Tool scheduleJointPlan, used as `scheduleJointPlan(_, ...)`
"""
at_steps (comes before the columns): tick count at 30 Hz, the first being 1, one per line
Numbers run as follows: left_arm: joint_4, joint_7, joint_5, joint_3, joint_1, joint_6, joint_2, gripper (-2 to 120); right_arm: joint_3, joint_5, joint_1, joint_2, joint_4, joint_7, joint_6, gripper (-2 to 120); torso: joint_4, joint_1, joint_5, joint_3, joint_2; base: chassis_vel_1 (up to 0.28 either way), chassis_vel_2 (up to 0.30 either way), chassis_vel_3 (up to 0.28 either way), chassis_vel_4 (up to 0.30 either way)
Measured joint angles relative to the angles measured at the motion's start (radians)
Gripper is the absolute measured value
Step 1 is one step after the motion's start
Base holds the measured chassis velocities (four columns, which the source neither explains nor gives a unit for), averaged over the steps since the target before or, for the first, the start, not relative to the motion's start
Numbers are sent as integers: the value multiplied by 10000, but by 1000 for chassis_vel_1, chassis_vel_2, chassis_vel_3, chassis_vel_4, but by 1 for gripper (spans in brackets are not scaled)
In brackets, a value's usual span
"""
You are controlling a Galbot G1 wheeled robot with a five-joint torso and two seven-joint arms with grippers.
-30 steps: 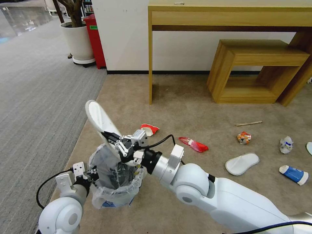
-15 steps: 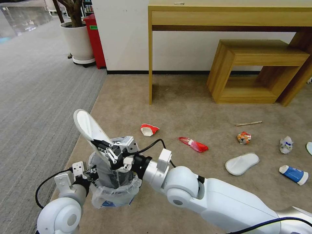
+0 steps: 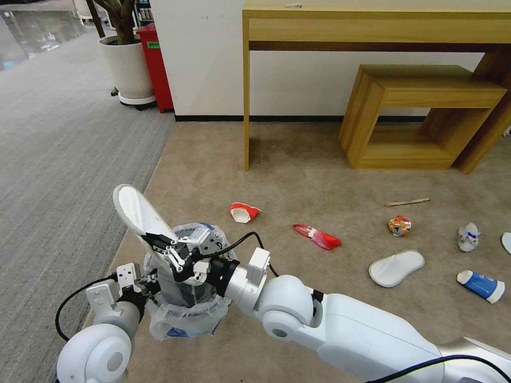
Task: Pick up the trash bin and place the garbage on the floor into it.
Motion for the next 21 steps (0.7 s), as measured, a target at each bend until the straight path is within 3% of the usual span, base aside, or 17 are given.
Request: scheduleJointPlan(21, -301, -16, -123, -124, 110, 0, 70, 0, -156, -494, -174, 283, -560, -127, 348, 0, 0, 0, 1, 0, 0, 0, 0, 0, 0)
